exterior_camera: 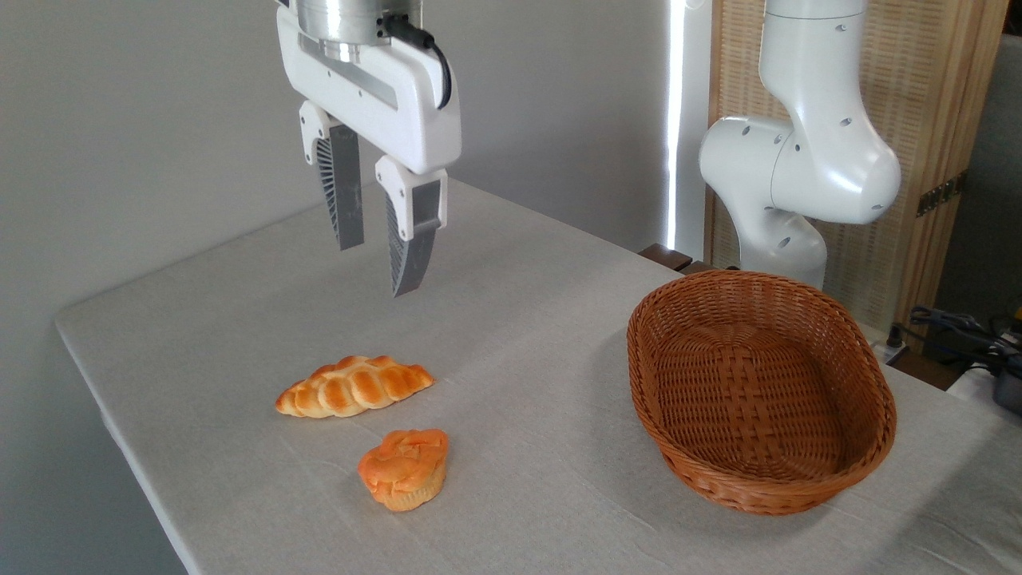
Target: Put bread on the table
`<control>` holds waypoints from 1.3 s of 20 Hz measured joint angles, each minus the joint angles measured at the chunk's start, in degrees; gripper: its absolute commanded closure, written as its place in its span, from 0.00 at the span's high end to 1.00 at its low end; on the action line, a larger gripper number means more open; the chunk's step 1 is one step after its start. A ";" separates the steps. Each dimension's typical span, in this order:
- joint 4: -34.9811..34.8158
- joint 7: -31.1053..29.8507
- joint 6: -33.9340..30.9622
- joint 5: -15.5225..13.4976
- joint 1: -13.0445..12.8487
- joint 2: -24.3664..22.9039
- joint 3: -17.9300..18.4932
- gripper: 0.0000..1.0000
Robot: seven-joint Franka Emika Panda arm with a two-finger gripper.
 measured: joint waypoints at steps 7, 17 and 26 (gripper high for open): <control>4.32 -1.31 -3.53 0.12 0.22 3.19 0.56 1.00; 4.37 -1.77 -3.49 7.78 -3.92 3.58 0.42 1.00; 4.34 -4.15 -3.49 8.14 -3.99 3.90 0.50 1.00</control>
